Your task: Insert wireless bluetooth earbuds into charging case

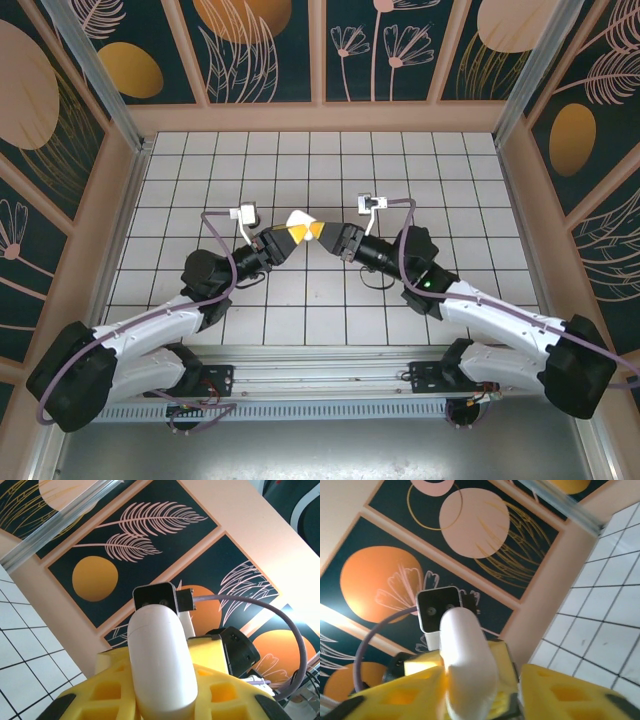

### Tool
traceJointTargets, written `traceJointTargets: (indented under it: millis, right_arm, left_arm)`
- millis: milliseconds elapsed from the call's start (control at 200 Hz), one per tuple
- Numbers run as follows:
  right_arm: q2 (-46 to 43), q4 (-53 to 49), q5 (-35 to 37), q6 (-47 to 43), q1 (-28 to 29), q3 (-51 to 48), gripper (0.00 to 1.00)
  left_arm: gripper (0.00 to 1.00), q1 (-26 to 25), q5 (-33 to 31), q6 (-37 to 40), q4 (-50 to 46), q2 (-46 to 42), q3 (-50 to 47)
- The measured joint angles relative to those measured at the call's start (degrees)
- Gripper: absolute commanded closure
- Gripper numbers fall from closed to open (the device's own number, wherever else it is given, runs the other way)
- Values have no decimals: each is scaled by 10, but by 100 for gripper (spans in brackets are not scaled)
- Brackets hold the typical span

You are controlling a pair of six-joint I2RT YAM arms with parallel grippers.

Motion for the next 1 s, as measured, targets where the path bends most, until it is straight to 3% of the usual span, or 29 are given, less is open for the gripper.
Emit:
traceJointTargets:
  millis: [566,731,861,1001]
  right_arm:
    - [-2,20,-11,1,-1,-1,90]
    - [-9,11,-14,-12,-1,-1,93]
    - [-32,-19,-12,-34,-4,-1,95]
    - [-72,-86,-8,-75,-18,7,97]
  left_arm:
    - [100,2,11,-9,20,6,3]
    - [65,0,11,6,-1,-9,3]
    - [34,1,5,52,-85,-59,12]
    - [21,6,-7,124,-227,-127,65]
